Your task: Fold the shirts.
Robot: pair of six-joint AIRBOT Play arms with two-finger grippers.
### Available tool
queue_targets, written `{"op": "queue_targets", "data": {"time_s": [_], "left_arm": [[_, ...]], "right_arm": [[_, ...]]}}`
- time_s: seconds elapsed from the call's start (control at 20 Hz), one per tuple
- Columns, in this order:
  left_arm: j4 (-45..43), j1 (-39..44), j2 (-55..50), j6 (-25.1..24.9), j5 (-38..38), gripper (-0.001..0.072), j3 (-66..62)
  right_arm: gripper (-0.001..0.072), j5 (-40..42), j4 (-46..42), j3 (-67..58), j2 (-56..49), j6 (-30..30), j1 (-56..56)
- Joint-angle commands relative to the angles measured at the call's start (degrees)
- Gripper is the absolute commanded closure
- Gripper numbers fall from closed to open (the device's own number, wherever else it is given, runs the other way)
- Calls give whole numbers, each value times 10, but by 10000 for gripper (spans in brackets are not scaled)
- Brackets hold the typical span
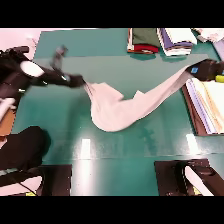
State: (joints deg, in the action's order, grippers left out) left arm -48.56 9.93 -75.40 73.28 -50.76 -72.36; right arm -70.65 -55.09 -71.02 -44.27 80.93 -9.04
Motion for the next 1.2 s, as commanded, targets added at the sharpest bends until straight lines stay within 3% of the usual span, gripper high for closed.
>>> {"op": "queue_targets", "data": {"time_s": [0.0, 0.35, 0.6, 0.75, 1.0, 1.15], "left_arm": [[-37, -47, 119, 2, 6, 687, -94], [-115, -58, 301, 1, -4, 688, -330], [-163, -58, 330, 2, -39, 688, -436], [-202, -58, 320, 7, -56, 688, -433], [-262, -58, 209, 34, -154, 687, -351], [-254, -58, 102, 48, -144, 686, -255]], "right_arm": [[701, 2, 0, -88, 10, -7, 0], [701, -23, -72, -344, 10, -10, -1], [702, -85, -171, -477, -18, 31, -1], [702, -142, -181, -544, -73, 45, -1], [703, -155, -179, -443, -148, 54, -1], [703, -153, -180, -359, -227, 50, 0]]}}
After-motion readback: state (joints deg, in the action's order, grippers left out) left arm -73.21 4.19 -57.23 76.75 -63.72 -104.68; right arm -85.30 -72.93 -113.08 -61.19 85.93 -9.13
